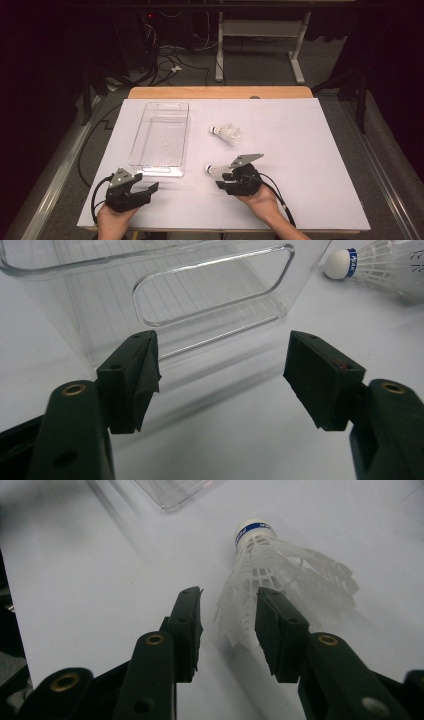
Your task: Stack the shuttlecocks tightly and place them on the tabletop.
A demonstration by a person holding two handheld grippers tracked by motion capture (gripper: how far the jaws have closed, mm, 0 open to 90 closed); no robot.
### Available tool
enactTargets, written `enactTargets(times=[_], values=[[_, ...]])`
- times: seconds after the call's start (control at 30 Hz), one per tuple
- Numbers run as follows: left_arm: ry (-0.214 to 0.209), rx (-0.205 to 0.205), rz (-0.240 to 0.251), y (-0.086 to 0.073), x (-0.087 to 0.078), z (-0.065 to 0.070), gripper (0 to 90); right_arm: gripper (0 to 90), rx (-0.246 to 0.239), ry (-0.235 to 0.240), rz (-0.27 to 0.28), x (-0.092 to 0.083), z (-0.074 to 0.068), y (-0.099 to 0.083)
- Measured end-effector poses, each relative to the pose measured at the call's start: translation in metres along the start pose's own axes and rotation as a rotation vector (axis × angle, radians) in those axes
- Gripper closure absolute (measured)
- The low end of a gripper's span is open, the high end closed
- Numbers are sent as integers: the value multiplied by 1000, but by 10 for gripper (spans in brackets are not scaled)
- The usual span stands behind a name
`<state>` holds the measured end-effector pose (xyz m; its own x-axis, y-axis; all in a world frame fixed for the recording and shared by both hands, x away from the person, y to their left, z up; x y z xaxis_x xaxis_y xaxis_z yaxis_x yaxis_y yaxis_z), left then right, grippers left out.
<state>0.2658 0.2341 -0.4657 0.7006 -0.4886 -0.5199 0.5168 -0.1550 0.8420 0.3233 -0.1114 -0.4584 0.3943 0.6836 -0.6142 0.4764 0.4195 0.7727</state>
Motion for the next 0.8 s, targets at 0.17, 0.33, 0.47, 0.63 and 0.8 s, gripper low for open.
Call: enactTargets(times=[0.17,0.33,0.47,0.63,0.8], values=[[0,-1,-2,0,0,0,311,684,4,-7,4,3,1,2],[0,-1,0,0,0,0,311,718,10,-14,1,7,1,3],[-1,1,0,0,0,0,311,750,6,-15,0,8,1,4],[-1,2,-1,0,0,0,310,795,11,-23,2,8,3,5],[-1,0,2,0,0,0,310,852,-6,-31,5,7,2,5]])
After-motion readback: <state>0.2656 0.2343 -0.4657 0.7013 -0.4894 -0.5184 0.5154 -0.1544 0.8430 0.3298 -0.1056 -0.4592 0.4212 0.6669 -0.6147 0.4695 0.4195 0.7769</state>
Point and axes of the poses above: each handheld gripper's, and its own axes: x roughly forward along the jaws, y roughly out of its top, z roughly to its right, the point moved 1 cm from there along x, roughly forward along the jaws, and after that the axes turned 8 degrees about z, right-handed, at the moved point
